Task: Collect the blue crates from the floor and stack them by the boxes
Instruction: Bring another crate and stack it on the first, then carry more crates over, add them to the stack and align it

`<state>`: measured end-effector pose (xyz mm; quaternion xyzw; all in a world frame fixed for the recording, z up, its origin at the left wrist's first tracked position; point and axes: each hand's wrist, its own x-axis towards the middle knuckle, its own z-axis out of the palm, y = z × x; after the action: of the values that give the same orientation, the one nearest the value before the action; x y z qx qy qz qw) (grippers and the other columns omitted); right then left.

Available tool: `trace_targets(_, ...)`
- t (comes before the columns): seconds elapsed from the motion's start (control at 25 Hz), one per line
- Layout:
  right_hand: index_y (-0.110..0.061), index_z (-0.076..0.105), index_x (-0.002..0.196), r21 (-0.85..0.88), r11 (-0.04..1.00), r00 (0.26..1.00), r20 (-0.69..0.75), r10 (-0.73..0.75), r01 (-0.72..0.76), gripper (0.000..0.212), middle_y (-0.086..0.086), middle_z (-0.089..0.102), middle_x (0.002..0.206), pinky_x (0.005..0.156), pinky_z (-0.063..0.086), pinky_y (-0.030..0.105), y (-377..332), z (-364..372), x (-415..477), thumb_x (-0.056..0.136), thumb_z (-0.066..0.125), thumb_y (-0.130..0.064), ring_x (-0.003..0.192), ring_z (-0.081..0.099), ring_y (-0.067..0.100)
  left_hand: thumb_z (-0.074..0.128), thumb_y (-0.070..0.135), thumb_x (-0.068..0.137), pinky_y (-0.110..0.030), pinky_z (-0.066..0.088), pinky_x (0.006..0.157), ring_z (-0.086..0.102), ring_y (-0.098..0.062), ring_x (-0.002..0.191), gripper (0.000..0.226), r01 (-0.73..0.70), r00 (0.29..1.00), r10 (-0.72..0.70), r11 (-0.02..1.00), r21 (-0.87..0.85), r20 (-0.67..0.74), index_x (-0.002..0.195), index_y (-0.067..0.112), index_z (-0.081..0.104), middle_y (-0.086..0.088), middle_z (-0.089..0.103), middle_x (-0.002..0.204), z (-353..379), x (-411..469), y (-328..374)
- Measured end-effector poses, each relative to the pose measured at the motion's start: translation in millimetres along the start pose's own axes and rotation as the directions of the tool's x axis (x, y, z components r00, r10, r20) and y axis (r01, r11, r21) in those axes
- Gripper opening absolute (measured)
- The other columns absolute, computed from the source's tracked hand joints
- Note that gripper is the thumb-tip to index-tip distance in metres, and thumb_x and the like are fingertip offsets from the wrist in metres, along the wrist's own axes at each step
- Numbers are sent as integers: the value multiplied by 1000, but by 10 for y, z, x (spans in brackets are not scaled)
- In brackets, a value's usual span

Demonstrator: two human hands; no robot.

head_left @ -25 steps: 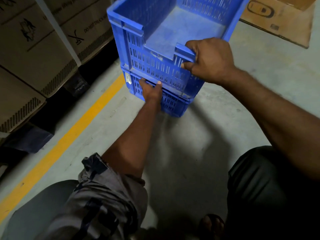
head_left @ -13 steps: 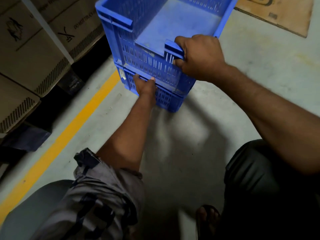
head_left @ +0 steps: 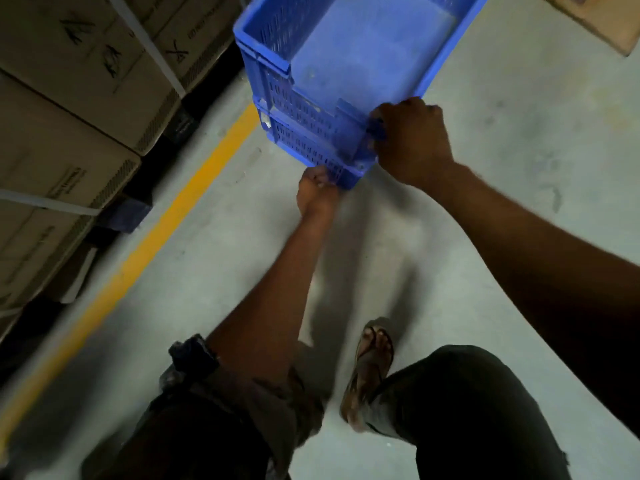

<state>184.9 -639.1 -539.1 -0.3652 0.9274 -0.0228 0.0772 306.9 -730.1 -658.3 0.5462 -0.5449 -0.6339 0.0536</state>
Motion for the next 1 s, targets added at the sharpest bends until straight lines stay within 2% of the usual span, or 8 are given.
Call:
trace_targets(0.12, -22, 68, 112, 200, 964, 985, 46, 168, -174, 28, 17, 68, 103, 87, 48, 45, -47, -476, -516, 86, 57, -21, 107, 58, 41, 59, -4, 82, -29, 52, 87, 62, -13, 84, 30, -122, 993, 122, 991, 50, -3, 98, 21, 63, 5, 67, 90, -343, -670, 614)
trace_targets(0.24, -27, 68, 115, 390, 874, 954, 41, 297, -289, 30, 13, 69, 106, 90, 50, 42, -87, -1184, -1092, 88, 56, -19, 107, 60, 34, 62, -1, 84, -28, 52, 93, 68, -16, 94, 24, -217, 975, 209, 968, 123, 70, 96, 19, 67, 0, 73, 98, -624, -1517, 1233)
trace_targets(0.36, -25, 70, 106, 555, 765, 919, -2, 394, -327, 32, -2, 74, 102, 88, 54, 41, -106, -2029, -1681, 83, 53, -11, 99, 67, 27, 65, 5, 86, -24, 49, 87, 67, -14, 92, 20, -352, 928, 303, 903, 247, 215, 104, 13, 69, 1, 73, 101, -822, -2511, 1785)
trace_targets(0.52, -27, 70, 109, 649, 705, 905, -56, 422, -288, 30, -10, 75, 101, 84, 56, 39, -121, -3027, -2549, 87, 53, -14, 94, 70, 19, 62, 8, 87, -30, 55, 86, 64, -10, 83, 26, -572, 809, 440, 742, 348, 391, 110, 20, 67, 7, 70, 104, -989, -3629, 2277)
trace_targets(0.64, -30, 68, 114, 717, 650, 883, -104, 458, -253, 27, -16, 74, 101, 83, 57, 36, 46, -3528, -3248, 92, 56, -21, 93, 70, 9, 61, 15, 92, -25, 48, 81, 65, -9, 95, 27, -731, 681, 496, 504, 460, 539, 117, 26, 64, 9, 67, 116, -901, -4439, 2538)
trace_targets(0.72, -32, 67, 115, 756, 604, 846, -130, 517, -253, 24, -16, 74, 101, 82, 57, 36, 297, -3747, -3728, 94, 57, -25, 93, 69, 5, 61, 22, 95, -26, 48, 83, 63, -8, 104, 28, -805, 593, 504, 356, 474, 628, 123, 29, 62, 11, 64, 122, -691, -4951, 2629)
trace_targets(0.88, -33, 64, 118, 736, 592, 793, -124, 597, -330, 24, -18, 72, 102, 83, 55, 34, 1138, -3986, -4859, 96, 58, -25, 95, 67, 5, 59, 27, 98, -36, 53, 83, 64, -16, 104, 30, -913, 337, 590, 15, 407, 734, 128, 27, 59, 9, 64, 125, 50, -6026, 2536)
trace_targets(1.0, -34, 62, 121, 691, 600, 764, -105, 636, -404, 26, -18, 71, 105, 86, 53, 34, 1941, -4137, -5751, 97, 58, -27, 100, 65, 8, 59, 28, 97, -37, 52, 82, 65, -21, 103, 34, -934, 184, 538, -165, 317, 823, 131, 27, 57, 7, 62, 128, 818, -6864, 2244)
